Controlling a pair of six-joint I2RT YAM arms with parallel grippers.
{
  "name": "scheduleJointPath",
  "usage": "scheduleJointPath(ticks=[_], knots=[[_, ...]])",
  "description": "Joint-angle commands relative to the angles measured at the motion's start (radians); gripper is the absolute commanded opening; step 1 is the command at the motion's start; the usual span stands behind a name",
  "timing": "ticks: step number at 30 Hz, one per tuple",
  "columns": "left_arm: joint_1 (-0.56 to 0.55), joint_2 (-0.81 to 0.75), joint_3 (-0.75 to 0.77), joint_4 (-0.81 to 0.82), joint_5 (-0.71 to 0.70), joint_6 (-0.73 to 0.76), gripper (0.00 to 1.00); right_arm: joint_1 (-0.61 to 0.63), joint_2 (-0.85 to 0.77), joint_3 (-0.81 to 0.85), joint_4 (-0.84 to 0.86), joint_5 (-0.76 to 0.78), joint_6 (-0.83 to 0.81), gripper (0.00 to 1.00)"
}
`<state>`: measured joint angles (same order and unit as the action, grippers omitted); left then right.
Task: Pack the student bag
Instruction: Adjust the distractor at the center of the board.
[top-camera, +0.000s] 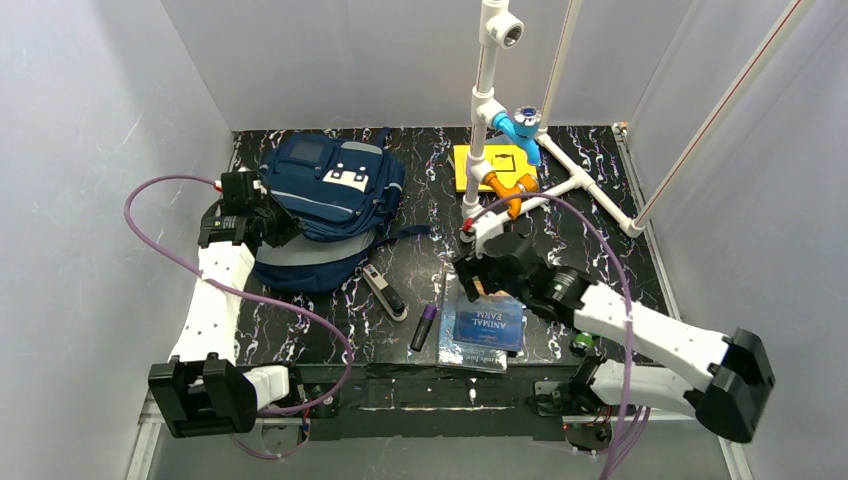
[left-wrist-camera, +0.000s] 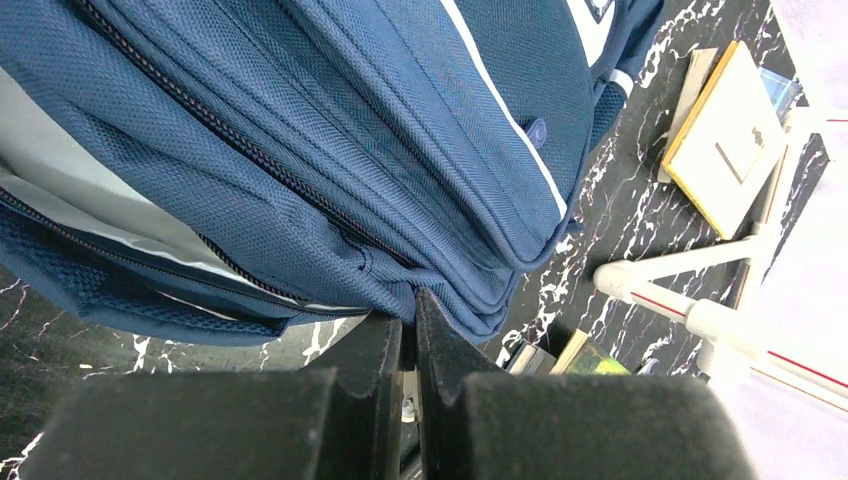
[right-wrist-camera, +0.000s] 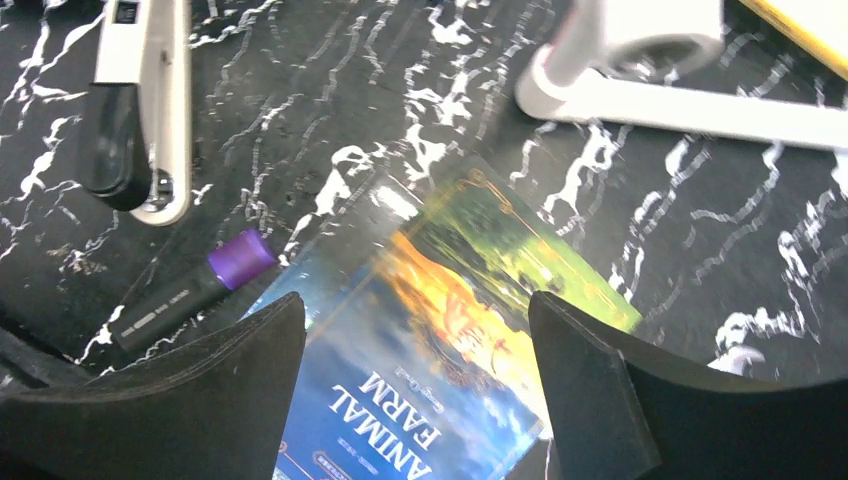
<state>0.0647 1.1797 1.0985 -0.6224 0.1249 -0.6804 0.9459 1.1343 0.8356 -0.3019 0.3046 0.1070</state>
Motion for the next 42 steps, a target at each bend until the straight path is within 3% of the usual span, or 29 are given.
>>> scheduleJointPath(ticks=[1, 5, 10, 14, 16, 21, 25, 35, 42], knots=[[0.003, -0.053, -0.002, 0.038, 0.047, 0.016, 0.00, -0.036, -0.143, -0.112, 0.053, 0.129, 0.104, 0.92], [0.004, -0.056, 0.004, 0.037, 0.061, 0.019, 0.00, -0.175, -0.165, -0.171, 0.030, 0.068, 0.227, 0.96], [0.004, -0.067, -0.005, 0.035, 0.081, 0.011, 0.00, -0.420, -0.138, -0.211, 0.033, -0.214, 0.341, 0.96], [0.003, -0.071, -0.018, 0.036, 0.100, 0.003, 0.00, -0.575, -0.098, -0.225, 0.026, -0.440, 0.386, 0.90], [0.004, -0.074, -0.026, 0.040, 0.102, -0.001, 0.00, -0.577, -0.115, -0.237, 0.040, -0.474, 0.353, 0.87], [0.004, -0.075, -0.032, 0.044, 0.114, -0.003, 0.00, -0.577, -0.166, -0.239, -0.001, -0.425, 0.282, 0.91], [0.003, -0.078, -0.034, 0.044, 0.116, -0.005, 0.00, -0.576, -0.191, -0.279, 0.005, -0.468, 0.284, 0.89], [0.003, -0.072, -0.036, 0.046, 0.125, 0.001, 0.00, -0.576, -0.347, -0.234, 0.044, -0.387, 0.335, 0.88], [0.003, -0.070, -0.038, 0.049, 0.133, 0.002, 0.00, -0.577, -0.322, -0.186, 0.043, -0.397, 0.282, 0.89]])
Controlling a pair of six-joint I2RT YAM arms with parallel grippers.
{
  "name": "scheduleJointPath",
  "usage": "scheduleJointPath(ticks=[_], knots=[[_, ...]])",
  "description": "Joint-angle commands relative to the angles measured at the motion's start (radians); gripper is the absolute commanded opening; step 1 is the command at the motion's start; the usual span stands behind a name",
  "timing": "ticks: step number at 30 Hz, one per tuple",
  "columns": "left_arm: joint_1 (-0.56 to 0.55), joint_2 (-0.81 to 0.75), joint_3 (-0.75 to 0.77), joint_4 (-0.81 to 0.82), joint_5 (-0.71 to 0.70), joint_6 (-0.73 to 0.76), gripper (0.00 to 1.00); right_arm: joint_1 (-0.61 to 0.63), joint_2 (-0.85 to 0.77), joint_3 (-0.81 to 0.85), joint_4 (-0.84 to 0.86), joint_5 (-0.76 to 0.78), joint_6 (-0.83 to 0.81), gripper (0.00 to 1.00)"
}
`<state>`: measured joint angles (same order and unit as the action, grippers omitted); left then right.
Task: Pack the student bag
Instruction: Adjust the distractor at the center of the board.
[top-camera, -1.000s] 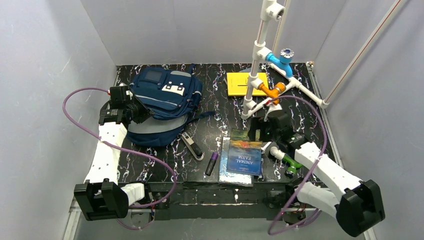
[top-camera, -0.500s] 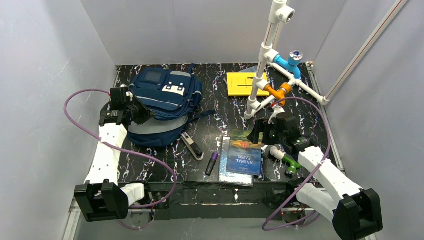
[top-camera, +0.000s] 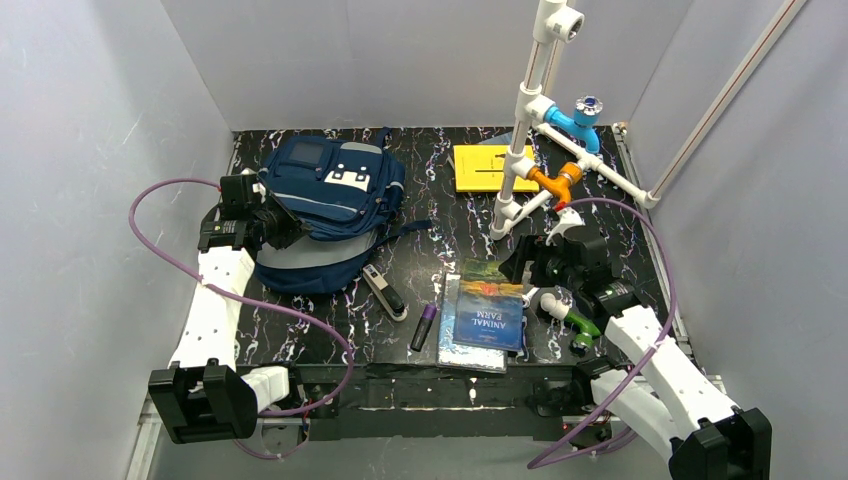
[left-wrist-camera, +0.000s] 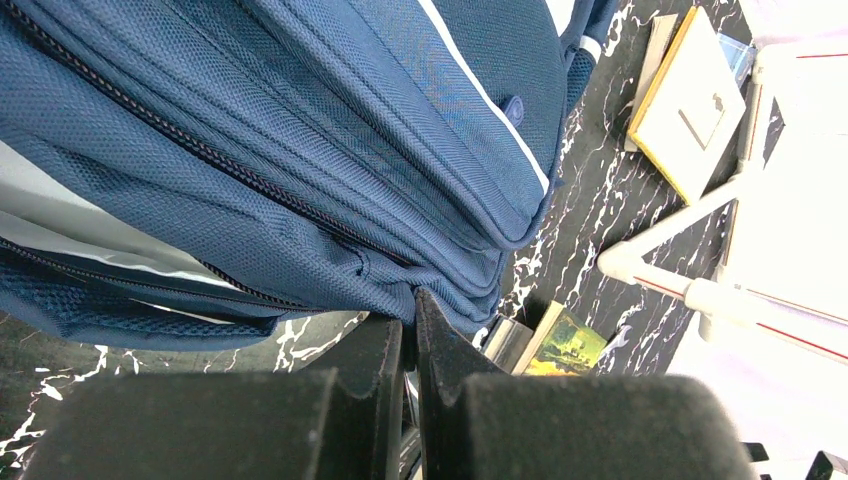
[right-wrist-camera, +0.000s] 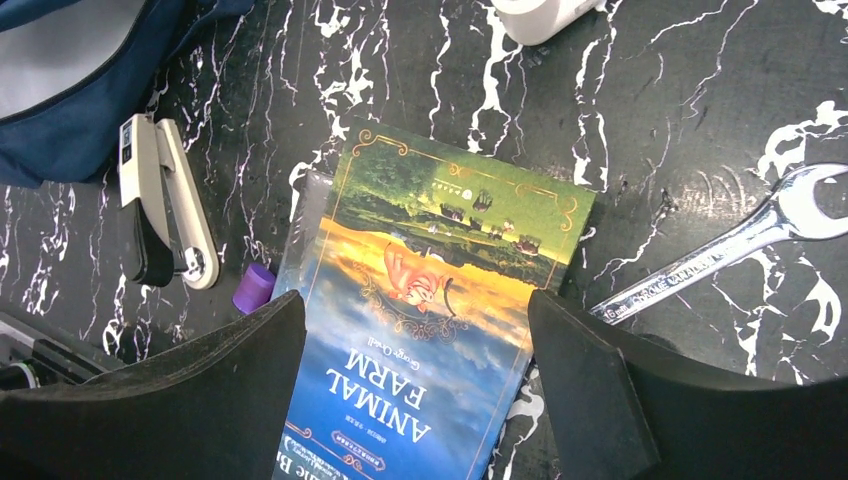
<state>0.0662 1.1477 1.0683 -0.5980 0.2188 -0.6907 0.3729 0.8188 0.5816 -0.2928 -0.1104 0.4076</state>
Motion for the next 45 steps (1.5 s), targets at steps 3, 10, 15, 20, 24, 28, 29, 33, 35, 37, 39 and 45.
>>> scheduleJointPath(ticks=[3, 10, 15, 20, 24, 28, 29, 33, 35, 37, 39, 45], knots=[[0.002, -0.045, -0.010, 0.024, 0.037, 0.014, 0.00, -0.003, -0.039, 0.066, 0.039, 0.054, -0.019, 0.89], [0.002, -0.039, -0.009, 0.024, 0.044, 0.017, 0.00, -0.004, 0.012, 0.058, 0.030, 0.025, -0.046, 0.91], [0.002, -0.047, -0.014, 0.023, 0.039, 0.021, 0.00, -0.003, 0.008, 0.027, 0.095, -0.263, -0.122, 0.93], [0.001, -0.051, -0.027, 0.026, 0.040, 0.021, 0.00, 0.071, -0.026, -0.014, 0.099, -0.488, -0.111, 0.94], [0.001, -0.047, -0.030, 0.030, 0.048, 0.019, 0.00, 0.158, -0.054, 0.021, 0.043, -0.551, -0.115, 0.94], [0.002, -0.042, -0.023, 0.030, 0.049, 0.020, 0.00, 0.164, -0.124, 0.154, -0.066, -0.430, -0.136, 0.96], [0.001, -0.039, -0.019, 0.032, 0.051, 0.020, 0.00, 0.164, -0.149, 0.195, -0.086, -0.328, -0.137, 0.98], [0.001, -0.032, -0.014, 0.037, 0.058, 0.015, 0.00, 0.164, -0.155, 0.341, -0.166, 0.241, -0.077, 0.98], [0.001, -0.032, -0.015, 0.042, 0.067, 0.010, 0.00, 0.164, -0.096, 0.402, -0.184, 0.400, -0.060, 0.98], [0.001, -0.034, -0.016, 0.044, 0.076, 0.007, 0.00, 0.164, -0.014, 0.464, -0.229, 0.519, -0.053, 0.98], [0.002, -0.042, -0.016, 0.043, 0.085, 0.004, 0.00, 0.164, 0.031, 0.504, -0.260, 0.655, -0.022, 0.98], [0.002, -0.066, -0.017, 0.029, 0.096, 0.007, 0.00, 0.153, 0.068, 0.565, -0.239, 0.888, -0.023, 0.98]])
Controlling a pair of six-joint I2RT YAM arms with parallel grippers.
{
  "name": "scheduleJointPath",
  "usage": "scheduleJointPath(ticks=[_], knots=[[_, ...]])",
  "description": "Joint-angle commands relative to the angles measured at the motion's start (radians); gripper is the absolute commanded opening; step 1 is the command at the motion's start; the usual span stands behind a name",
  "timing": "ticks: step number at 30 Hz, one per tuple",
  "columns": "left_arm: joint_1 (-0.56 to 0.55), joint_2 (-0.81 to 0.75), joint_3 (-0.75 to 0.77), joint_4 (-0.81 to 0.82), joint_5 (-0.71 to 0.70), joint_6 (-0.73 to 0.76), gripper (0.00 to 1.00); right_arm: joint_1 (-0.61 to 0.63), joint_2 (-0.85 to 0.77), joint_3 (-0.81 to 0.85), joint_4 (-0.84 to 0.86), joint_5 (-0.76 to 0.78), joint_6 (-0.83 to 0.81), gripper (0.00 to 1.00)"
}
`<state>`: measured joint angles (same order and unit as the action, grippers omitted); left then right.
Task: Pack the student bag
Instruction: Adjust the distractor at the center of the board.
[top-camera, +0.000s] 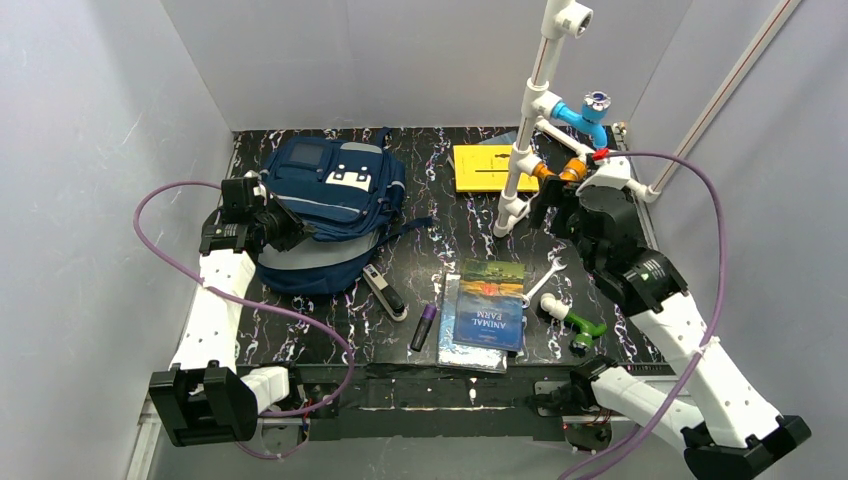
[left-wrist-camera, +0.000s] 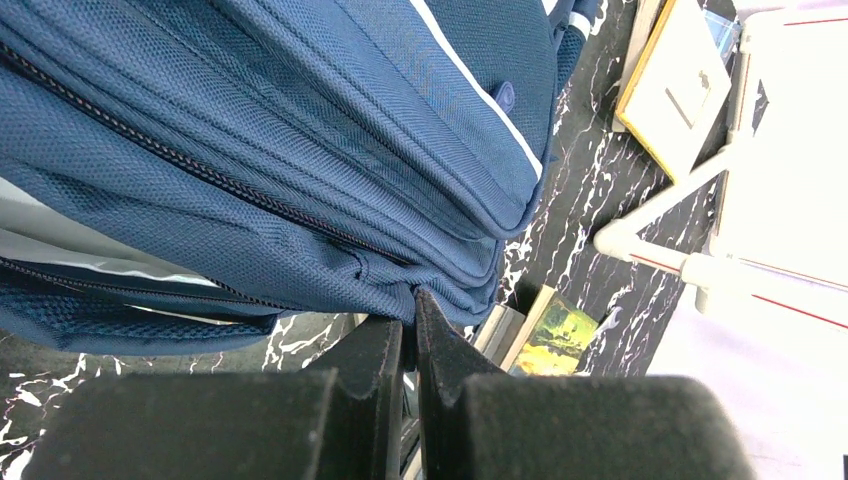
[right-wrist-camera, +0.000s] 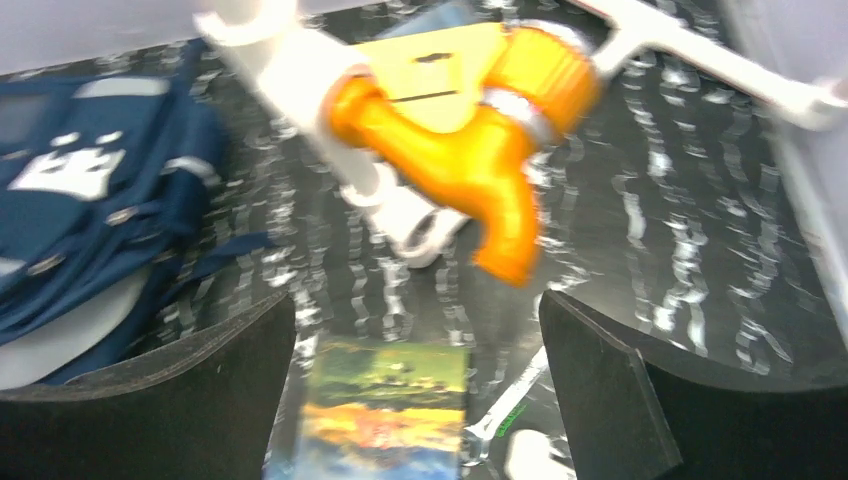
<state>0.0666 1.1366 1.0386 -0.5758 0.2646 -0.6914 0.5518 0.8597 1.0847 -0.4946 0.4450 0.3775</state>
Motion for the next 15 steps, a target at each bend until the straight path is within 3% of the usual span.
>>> scheduleJointPath(ticks=[1, 4, 8, 9, 11, 15], knots=[[0.002, -0.058, 0.012, 0.005, 0.049, 0.007, 0.00, -0.034, 0.034, 0.067, -0.040, 0.362, 0.006, 0.98], [0.001, -0.063, 0.007, 0.005, 0.058, 0.007, 0.00, -0.053, 0.031, 0.072, -0.016, 0.300, -0.054, 0.98], [0.001, -0.068, -0.006, 0.010, 0.061, 0.002, 0.00, -0.053, -0.056, -0.042, 0.147, -0.125, -0.197, 0.99], [0.001, -0.070, -0.008, 0.011, 0.062, 0.001, 0.00, -0.053, -0.082, -0.062, 0.150, -0.163, -0.198, 0.98], [0.001, -0.070, -0.012, 0.011, 0.064, 0.002, 0.00, -0.053, -0.127, -0.082, 0.140, -0.134, -0.166, 0.98], [0.001, -0.067, -0.017, 0.016, 0.067, -0.002, 0.00, -0.053, -0.131, -0.026, 0.046, 0.136, -0.090, 0.98]])
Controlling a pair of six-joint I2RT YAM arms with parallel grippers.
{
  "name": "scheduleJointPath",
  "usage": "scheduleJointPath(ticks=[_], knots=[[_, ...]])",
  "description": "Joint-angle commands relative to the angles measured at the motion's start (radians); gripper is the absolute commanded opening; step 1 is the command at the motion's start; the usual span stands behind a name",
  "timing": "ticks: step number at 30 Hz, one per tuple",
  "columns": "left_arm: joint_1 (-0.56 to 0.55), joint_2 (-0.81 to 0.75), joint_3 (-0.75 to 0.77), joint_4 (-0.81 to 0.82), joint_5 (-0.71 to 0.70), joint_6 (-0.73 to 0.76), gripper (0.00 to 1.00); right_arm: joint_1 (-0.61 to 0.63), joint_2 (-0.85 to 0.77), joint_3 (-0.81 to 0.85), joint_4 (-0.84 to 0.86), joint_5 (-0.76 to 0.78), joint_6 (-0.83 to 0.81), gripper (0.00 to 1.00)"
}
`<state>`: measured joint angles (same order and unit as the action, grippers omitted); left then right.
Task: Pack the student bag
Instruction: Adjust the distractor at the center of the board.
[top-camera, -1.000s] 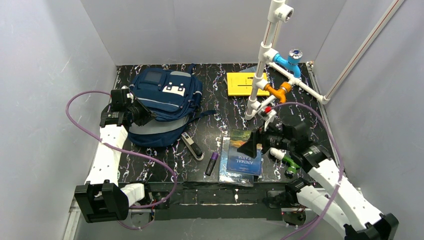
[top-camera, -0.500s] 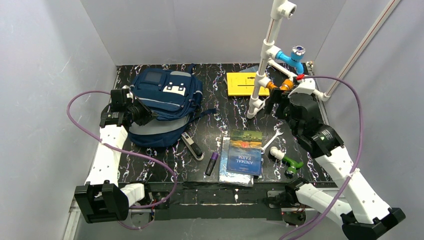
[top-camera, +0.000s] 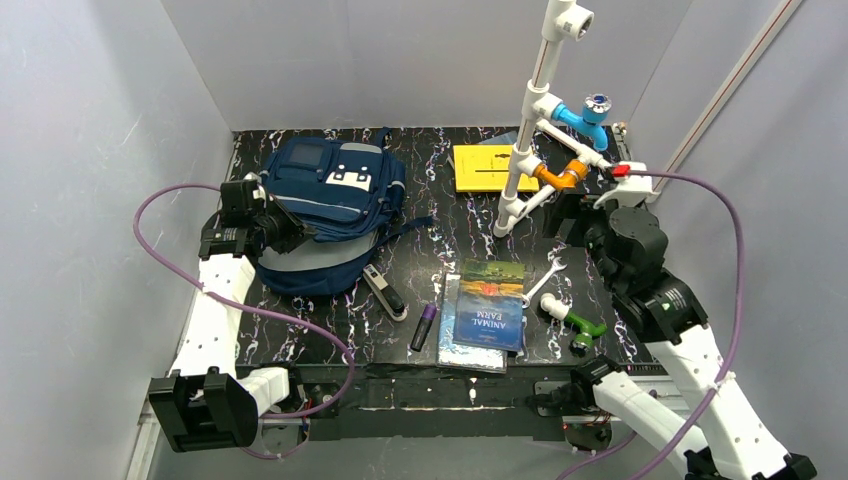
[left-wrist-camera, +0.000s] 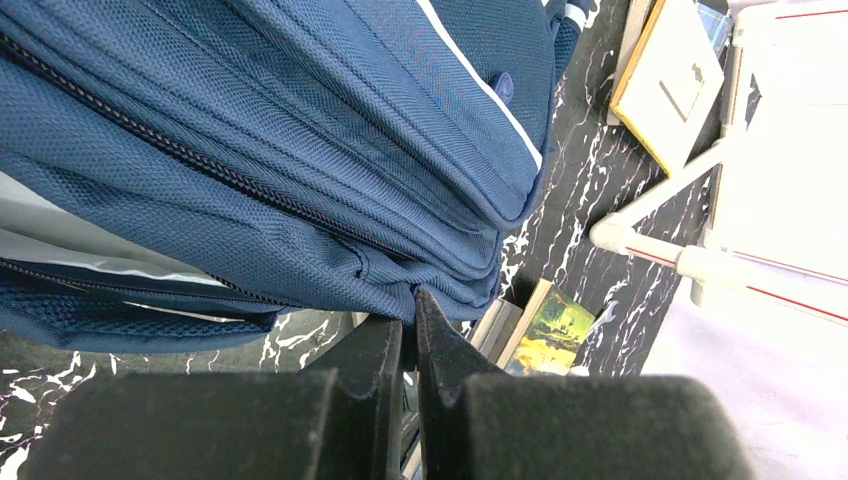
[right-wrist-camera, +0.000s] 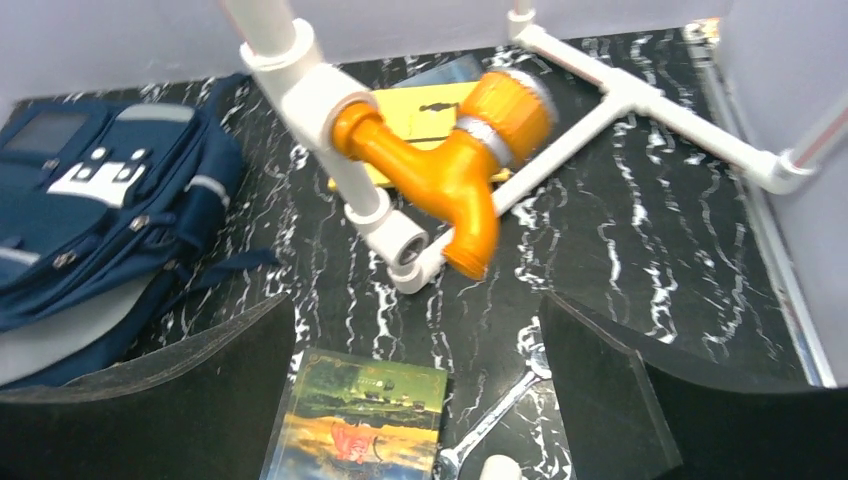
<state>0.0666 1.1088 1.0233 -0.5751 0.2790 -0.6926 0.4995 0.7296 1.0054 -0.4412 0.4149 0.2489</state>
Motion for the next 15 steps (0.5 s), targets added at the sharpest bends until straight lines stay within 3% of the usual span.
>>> scheduleJointPath(ticks=[1, 5, 8, 12, 15], knots=[[0.001, -0.037, -0.003, 0.018, 0.056, -0.003, 0.00, -0.001, 0.014, 0.074, -0.026, 0.217, 0.044, 0.98], [0.001, -0.031, 0.001, 0.019, 0.071, -0.007, 0.00, -0.001, 0.101, 0.149, -0.050, 0.419, 0.046, 0.98], [0.001, -0.042, 0.002, 0.014, 0.070, -0.007, 0.00, -0.015, 0.189, 0.200, -0.043, 0.489, 0.017, 0.99], [0.001, -0.055, -0.005, 0.008, 0.080, -0.009, 0.00, -0.152, 0.259, 0.226, 0.025, 0.405, 0.012, 0.99], [0.001, -0.060, -0.016, 0.008, 0.091, -0.014, 0.00, -0.298, 0.308, 0.243, 0.005, 0.256, 0.061, 0.99]])
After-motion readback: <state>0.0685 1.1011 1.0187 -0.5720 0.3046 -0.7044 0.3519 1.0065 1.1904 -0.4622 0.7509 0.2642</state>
